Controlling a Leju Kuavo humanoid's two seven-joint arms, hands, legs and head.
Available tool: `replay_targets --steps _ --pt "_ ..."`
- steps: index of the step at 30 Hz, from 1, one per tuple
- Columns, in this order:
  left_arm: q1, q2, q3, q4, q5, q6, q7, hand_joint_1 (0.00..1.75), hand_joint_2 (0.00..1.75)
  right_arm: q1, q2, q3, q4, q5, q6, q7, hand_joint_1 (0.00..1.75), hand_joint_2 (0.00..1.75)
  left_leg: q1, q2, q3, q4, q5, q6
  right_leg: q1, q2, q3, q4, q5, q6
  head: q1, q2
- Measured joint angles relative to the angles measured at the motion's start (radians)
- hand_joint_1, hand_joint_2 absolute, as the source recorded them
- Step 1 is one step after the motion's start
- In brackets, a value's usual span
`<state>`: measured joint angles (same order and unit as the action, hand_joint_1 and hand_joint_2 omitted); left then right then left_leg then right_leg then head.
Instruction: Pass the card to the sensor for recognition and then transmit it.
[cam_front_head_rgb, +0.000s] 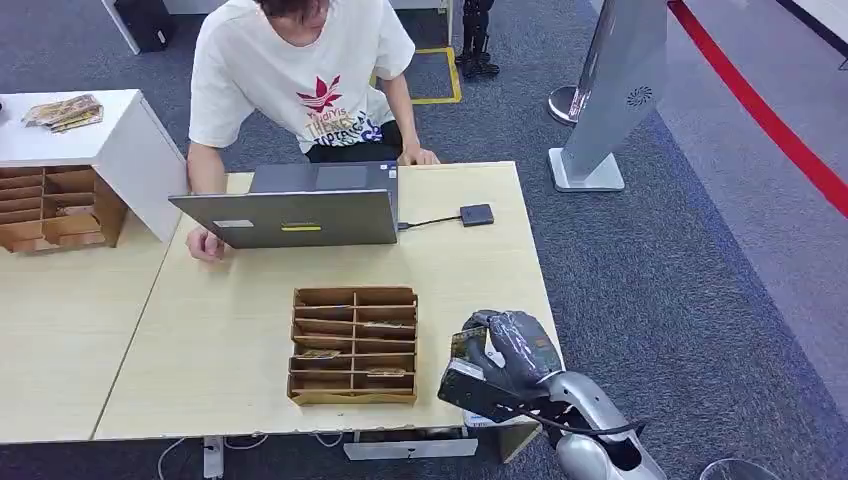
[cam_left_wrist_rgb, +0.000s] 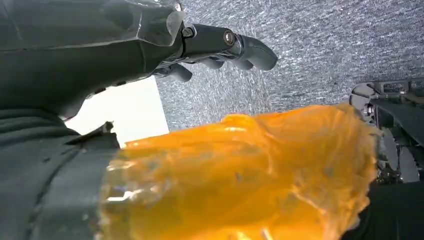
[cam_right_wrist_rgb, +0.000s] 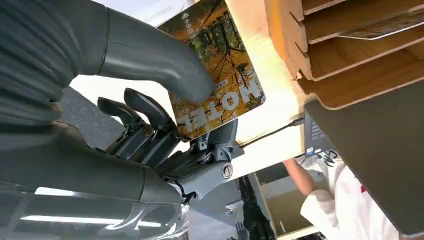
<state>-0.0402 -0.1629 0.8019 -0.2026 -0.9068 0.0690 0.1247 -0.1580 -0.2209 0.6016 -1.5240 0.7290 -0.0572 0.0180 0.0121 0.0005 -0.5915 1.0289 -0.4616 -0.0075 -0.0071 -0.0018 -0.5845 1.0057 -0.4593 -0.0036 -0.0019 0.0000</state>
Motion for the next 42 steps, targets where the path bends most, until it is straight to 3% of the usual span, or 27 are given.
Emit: replay_targets --steps 19,42 --pt "0.000 0.000 0.016 0.000 -0.005 -0.004 0.006 0.00 0.00 -0.026 -0.032 0.042 0.071 0.058 0.004 0.055 1.75 1.75 0.000 0.000 0.000 0.000 0.000 0.000 0.000 0.000 0.000 0.000 0.000 0.000 0.000 0.000" --pt "-0.001 0.000 0.016 0.000 -0.018 -0.006 0.010 0.00 0.00 -0.059 -0.012 0.075 0.213 0.031 0.033 0.065 1.75 1.75 0.000 0.000 0.000 0.000 0.000 0.000 0.000 0.000 0.000 0.000 0.000 0.000 0.000 0.000"
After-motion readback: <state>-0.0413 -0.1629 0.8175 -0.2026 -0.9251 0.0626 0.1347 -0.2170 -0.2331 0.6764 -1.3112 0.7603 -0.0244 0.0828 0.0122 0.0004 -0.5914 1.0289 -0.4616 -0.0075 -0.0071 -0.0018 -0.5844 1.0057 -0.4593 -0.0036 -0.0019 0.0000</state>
